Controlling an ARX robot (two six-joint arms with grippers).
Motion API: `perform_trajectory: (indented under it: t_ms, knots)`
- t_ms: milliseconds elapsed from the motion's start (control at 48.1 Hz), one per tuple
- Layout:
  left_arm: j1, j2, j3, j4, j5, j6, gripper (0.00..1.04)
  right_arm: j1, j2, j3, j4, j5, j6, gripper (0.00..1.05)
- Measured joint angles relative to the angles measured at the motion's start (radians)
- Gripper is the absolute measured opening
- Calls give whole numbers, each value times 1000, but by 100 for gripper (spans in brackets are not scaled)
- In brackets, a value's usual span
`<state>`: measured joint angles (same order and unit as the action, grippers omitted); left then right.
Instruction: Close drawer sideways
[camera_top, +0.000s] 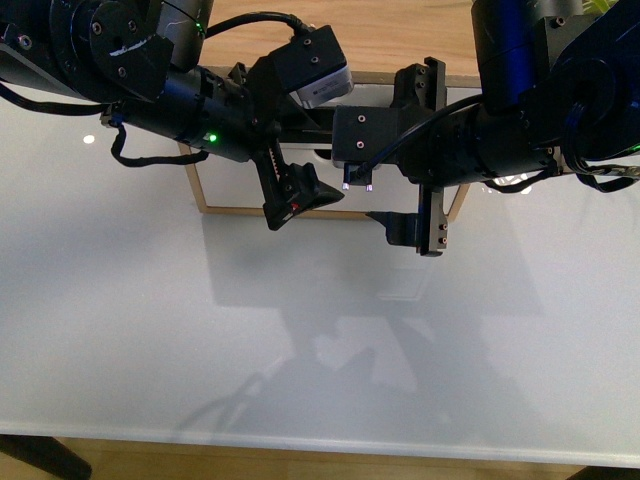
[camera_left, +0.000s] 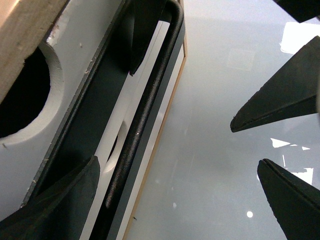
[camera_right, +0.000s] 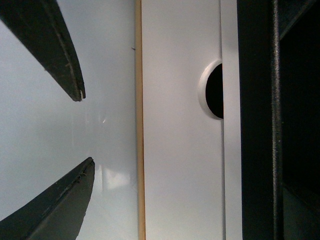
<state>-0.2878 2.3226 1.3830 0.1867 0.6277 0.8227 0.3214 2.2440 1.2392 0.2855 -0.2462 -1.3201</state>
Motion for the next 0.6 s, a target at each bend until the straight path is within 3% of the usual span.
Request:
perform_trajectory:
  t_ms: [603]
  knots:
    - [37, -86, -111, 31, 50, 29, 96, -15, -101, -124, 47, -21, 8, 96]
